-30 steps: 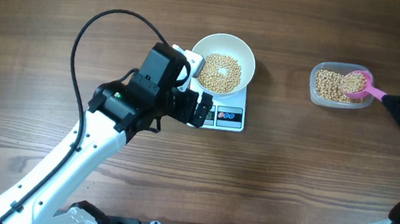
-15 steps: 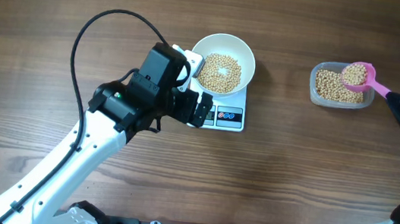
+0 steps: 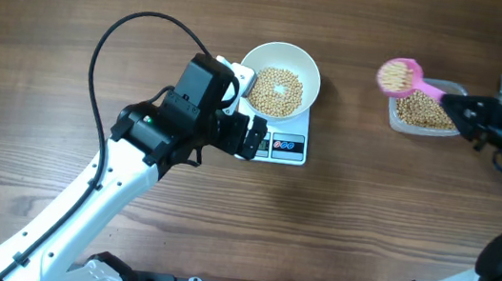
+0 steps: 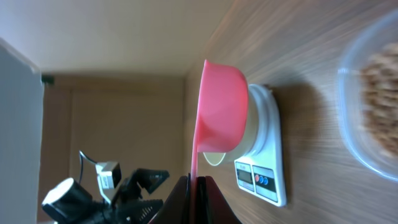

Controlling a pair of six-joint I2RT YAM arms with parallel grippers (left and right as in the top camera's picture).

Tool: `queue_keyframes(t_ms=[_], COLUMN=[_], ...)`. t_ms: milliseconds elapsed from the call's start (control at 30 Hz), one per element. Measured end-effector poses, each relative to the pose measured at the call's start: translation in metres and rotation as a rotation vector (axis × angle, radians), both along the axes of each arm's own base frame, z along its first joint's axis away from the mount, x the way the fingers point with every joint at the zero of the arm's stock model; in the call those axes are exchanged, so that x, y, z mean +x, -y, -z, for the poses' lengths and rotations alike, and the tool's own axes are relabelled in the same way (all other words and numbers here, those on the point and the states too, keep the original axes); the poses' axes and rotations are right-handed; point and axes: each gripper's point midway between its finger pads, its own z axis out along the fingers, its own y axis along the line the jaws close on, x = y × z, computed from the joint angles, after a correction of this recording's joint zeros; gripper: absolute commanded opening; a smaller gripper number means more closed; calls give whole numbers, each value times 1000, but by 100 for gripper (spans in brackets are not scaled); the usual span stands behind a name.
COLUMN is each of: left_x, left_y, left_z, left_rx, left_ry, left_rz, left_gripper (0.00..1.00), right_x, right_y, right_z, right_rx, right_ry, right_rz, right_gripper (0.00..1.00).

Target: Scoop item into bowl and weigh 150g on scale

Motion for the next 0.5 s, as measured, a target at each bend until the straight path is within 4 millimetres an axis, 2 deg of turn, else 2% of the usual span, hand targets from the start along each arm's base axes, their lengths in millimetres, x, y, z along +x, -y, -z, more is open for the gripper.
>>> queue_keyframes(t_ms=[133,267,367,500], left_x=[0,0,0,0], left_y=[0,0,0,0], left_z=[0,0,0,0], left_rx=[0,0,0,0], left_ry=[0,0,0,0], left_rz=[0,0,0,0], left_gripper=[100,100,100,100], right_x=[12,25,32,36], right_y=[-40,-89,-124,-159], right_z=[-2,0,2,-3], right_rx=[-15,-62,-120,-261], right_ry=[44,77,100,154], right_rz=[-109,-221,-281,-307], right_gripper=[4,4,4,4])
